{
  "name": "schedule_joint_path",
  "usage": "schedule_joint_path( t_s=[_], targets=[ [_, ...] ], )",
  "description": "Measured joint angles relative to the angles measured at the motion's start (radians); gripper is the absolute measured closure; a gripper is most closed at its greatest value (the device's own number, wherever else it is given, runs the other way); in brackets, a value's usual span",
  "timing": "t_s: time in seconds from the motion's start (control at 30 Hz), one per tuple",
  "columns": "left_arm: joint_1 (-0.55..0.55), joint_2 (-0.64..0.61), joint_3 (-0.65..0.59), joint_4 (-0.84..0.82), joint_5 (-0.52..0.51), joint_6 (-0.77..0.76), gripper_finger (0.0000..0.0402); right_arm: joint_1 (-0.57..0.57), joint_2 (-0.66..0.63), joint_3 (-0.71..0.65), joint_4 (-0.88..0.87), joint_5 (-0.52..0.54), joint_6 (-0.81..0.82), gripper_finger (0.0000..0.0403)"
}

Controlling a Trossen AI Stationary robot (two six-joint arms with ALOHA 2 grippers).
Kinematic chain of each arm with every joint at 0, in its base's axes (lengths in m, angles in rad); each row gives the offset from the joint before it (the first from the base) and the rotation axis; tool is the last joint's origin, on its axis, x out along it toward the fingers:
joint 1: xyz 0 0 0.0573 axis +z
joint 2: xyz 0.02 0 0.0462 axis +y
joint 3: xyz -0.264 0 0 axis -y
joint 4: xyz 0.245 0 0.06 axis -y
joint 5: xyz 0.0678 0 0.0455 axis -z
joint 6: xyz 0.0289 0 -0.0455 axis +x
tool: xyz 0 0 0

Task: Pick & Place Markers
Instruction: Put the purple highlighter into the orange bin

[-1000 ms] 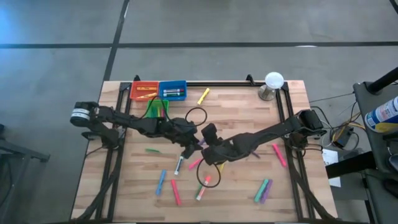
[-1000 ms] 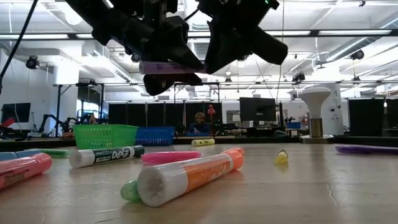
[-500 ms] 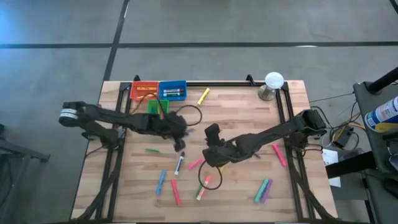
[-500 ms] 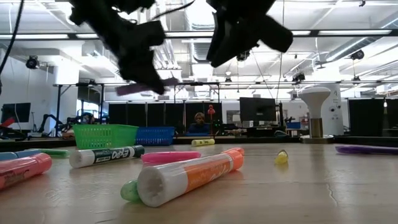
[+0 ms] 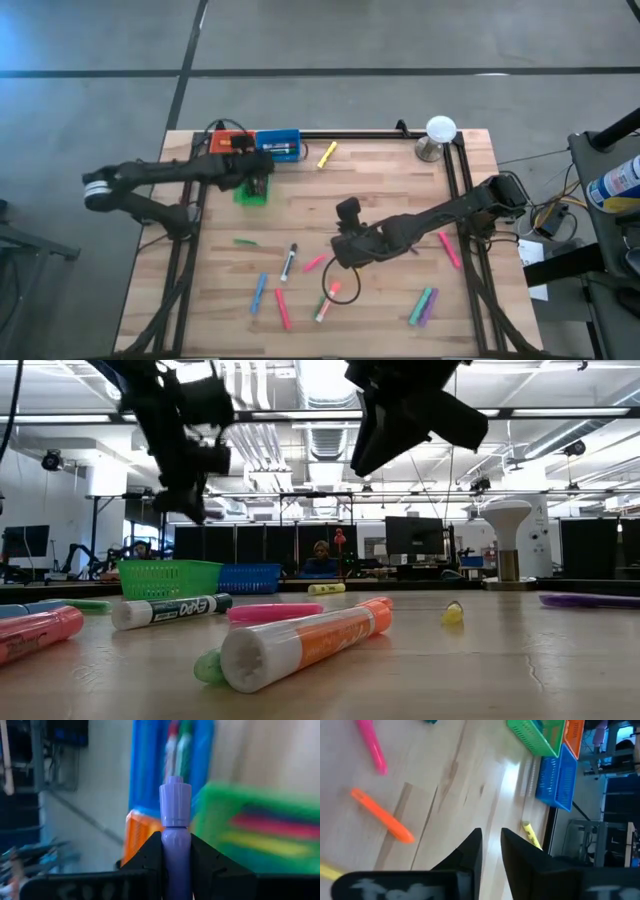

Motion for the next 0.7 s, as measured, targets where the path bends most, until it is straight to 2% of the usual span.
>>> schedule_joint_path(
  t_s=[0.17,0.27,0.5,0.7],
  targets=[
    [0.24,0.061,0.0,0.029,-0.012,0.188,0.0346,0.004,0.0,-0.035,0.0,-0.008,0.004,0.0348],
    [0.328,0.109,-0.001,0.061,0.01,0.244,0.0346,0.004,0.0,-0.056,0.001,-0.007,0.002,0.0349],
    [0.386,0.209,-0.002,0.165,0.036,0.326,0.0346,0.004,0.0,-0.092,0.0,-0.008,0.02,0.0349],
    [0.417,0.272,-0.002,0.175,0.016,0.353,0.0341,0.009,0.0,-0.095,0.0,-0.008,0.023,0.0349]
  ],
)
